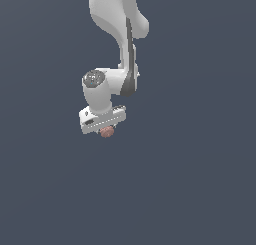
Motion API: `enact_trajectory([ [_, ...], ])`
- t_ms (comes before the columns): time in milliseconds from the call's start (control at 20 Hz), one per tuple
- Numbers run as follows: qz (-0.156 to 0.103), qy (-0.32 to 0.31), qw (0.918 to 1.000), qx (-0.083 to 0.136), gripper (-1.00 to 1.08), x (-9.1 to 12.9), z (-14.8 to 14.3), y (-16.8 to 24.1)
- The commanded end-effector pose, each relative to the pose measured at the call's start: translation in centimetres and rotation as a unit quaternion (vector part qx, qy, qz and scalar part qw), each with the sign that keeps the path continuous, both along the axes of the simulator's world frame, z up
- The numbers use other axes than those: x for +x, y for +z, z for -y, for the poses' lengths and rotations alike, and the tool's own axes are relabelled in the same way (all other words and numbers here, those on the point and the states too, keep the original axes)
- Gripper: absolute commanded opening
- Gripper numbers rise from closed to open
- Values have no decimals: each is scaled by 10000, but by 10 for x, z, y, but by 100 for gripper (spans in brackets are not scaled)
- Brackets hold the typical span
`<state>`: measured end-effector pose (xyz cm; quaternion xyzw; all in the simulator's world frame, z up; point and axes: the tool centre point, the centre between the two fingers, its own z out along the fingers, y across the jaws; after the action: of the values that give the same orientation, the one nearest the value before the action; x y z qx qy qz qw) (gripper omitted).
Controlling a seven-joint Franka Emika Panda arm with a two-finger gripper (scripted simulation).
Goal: Pick up the object and move it to a goal position.
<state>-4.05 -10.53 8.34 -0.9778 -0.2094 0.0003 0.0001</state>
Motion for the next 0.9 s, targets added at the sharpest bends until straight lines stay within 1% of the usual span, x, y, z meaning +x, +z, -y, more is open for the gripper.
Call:
enact_trajectory([
  [0, 3, -3, 10000, -1, -100, -19, 16, 9],
  [250, 3, -3, 10000, -1, -100, -54, 44, 24],
  [450, 4, -3, 10000, 2, -100, -76, 63, 35],
  [650, 4, -3, 10000, 2, -100, -92, 77, 43],
  [850, 4, -3, 10000, 2, -100, -99, 84, 47],
])
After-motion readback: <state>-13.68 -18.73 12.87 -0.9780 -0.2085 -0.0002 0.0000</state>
